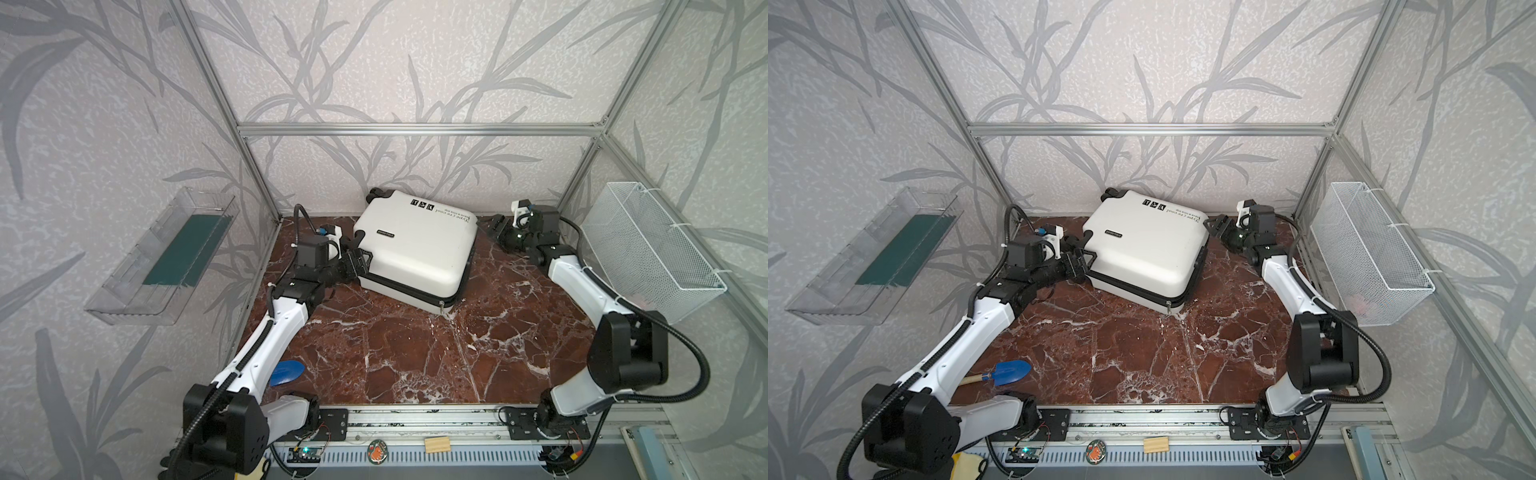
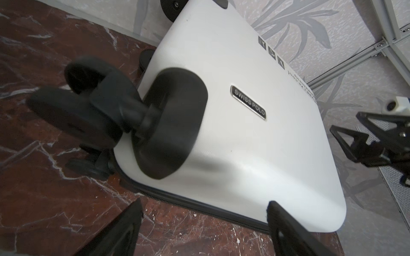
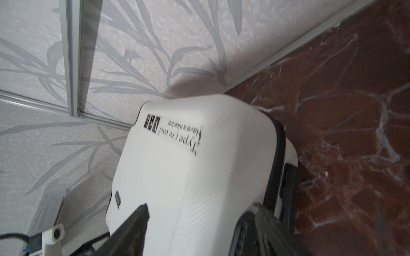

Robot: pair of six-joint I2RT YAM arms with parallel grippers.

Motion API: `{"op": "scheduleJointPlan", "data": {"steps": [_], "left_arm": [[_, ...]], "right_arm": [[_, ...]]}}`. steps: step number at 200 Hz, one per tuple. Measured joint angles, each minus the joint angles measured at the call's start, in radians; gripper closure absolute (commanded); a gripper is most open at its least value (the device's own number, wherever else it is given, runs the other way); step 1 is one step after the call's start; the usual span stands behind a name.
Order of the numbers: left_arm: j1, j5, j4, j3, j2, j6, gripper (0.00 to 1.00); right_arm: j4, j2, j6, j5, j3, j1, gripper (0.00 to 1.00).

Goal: Pack the luggage

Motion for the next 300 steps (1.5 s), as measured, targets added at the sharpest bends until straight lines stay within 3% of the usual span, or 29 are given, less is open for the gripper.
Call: {"op": "scheduleJointPlan", "data": {"steps": [55, 76, 113, 130, 149, 185, 208, 300], "left_arm": [[-0.004, 0.002, 0.042, -0.174, -0.145, -0.083, 0.11], [-0.009, 0.003, 0.057, -0.207, -0.164, -0.104, 0.11], [-0.014, 0.003, 0.092, -0.223, -0.157, -0.124, 0.11], [-0.017, 0.002, 0.114, -0.223, -0.137, -0.131, 0.11], [-0.019, -0.002, 0.135, -0.223, -0.109, -0.132, 0.11], [-0.019, -0.006, 0.158, -0.217, -0.052, -0.131, 0.11], [-0.019, -0.008, 0.174, -0.202, -0.011, -0.130, 0.11], [0.011, -0.047, 0.158, -0.023, 0.179, -0.094, 0.11]], "right_arm": [[-0.063, 0.486, 0.065, 0.023, 0.541, -0.012, 0.27], [-0.155, 0.695, 0.068, 0.007, 0.830, -0.011, 0.28], [-0.377, 1.098, 0.069, -0.079, 1.484, 0.002, 0.32], [-0.427, 1.174, 0.083, -0.138, 1.579, 0.014, 0.34], [-0.463, 1.170, 0.066, -0.188, 1.525, 0.029, 0.35], [-0.357, 0.972, 0.035, -0.236, 1.079, 0.044, 0.36], [-0.266, 0.857, 0.031, -0.279, 0.881, 0.042, 0.37], [0.456, 0.405, 0.204, -0.275, 0.024, 0.033, 0.39]]}}
